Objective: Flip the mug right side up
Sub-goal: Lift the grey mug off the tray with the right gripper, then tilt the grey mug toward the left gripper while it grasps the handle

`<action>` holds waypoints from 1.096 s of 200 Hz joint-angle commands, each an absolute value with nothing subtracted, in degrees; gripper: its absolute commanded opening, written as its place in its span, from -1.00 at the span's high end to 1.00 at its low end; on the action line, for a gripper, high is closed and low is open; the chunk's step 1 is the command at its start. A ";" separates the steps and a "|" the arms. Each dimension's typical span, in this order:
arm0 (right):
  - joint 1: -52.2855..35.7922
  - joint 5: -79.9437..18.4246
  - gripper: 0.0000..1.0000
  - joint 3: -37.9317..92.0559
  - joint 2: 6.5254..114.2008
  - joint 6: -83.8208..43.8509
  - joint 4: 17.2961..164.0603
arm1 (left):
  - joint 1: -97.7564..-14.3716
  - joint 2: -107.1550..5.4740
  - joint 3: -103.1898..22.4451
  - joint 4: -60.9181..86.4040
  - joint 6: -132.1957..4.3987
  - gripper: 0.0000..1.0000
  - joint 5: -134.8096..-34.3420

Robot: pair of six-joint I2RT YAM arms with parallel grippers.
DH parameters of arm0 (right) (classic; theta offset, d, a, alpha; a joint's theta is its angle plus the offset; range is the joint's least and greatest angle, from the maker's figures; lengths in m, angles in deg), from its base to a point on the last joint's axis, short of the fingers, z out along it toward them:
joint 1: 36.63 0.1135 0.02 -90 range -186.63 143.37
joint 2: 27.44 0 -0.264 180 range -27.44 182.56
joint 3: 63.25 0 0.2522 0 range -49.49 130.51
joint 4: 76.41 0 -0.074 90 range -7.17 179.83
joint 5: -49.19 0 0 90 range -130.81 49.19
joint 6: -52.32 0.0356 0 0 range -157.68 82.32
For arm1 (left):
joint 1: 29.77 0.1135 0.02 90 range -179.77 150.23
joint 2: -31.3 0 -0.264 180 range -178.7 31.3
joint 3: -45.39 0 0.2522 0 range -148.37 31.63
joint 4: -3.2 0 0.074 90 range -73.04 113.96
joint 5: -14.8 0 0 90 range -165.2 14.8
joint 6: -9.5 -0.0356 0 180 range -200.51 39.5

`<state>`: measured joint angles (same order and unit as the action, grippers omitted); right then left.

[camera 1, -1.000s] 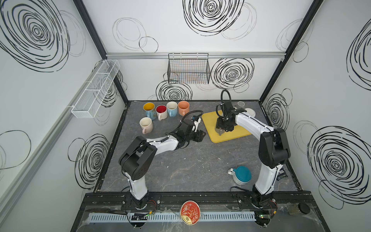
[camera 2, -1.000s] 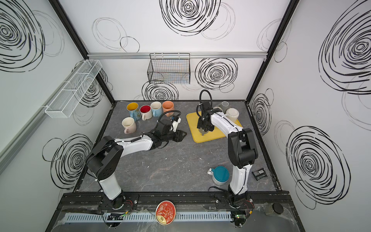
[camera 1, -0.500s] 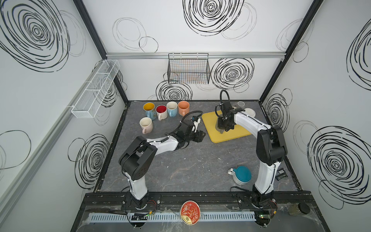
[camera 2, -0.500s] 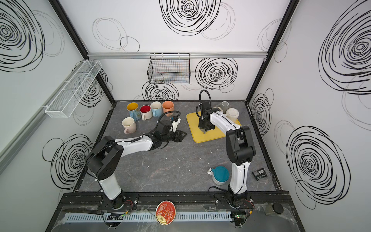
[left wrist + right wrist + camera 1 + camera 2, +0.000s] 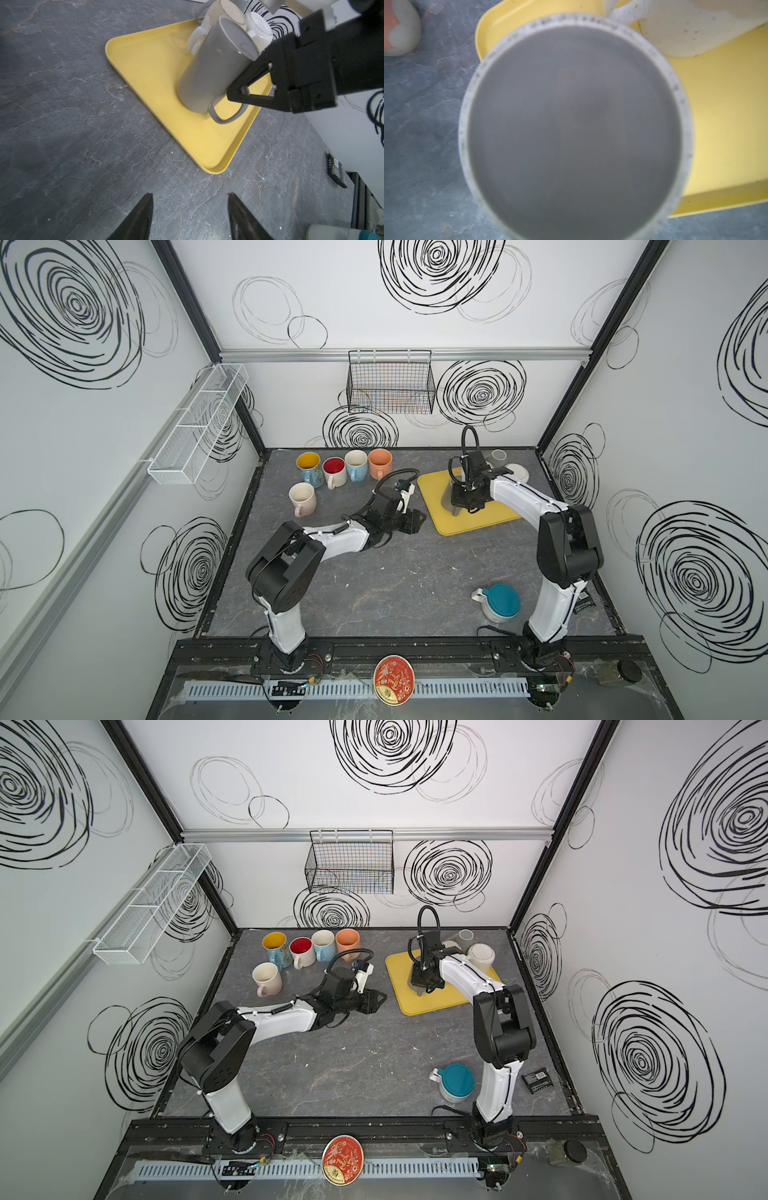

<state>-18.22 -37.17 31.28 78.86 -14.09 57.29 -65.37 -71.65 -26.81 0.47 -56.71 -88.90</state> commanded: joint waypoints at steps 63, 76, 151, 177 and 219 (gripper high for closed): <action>-21.66 -17.80 1.00 22.97 67.15 -4.70 83.82 | -63.06 -65.78 -28.01 -3.14 -49.76 -0.25 -90.35; -21.74 -14.80 1.00 22.42 66.71 -4.14 86.78 | -62.28 -65.31 -28.02 -4.04 -47.82 -0.27 -90.99; -20.26 -4.79 1.00 20.31 64.67 -1.87 102.36 | -57.10 -62.58 -24.70 -18.03 -33.86 -0.33 -98.18; -19.40 -1.13 1.00 21.02 65.17 -1.81 106.42 | -55.83 -62.65 -24.62 -20.08 -31.16 -0.34 -100.44; -17.84 4.56 1.00 23.69 67.37 -1.08 109.34 | -52.55 -63.61 -22.37 -27.89 -22.87 -0.33 -102.96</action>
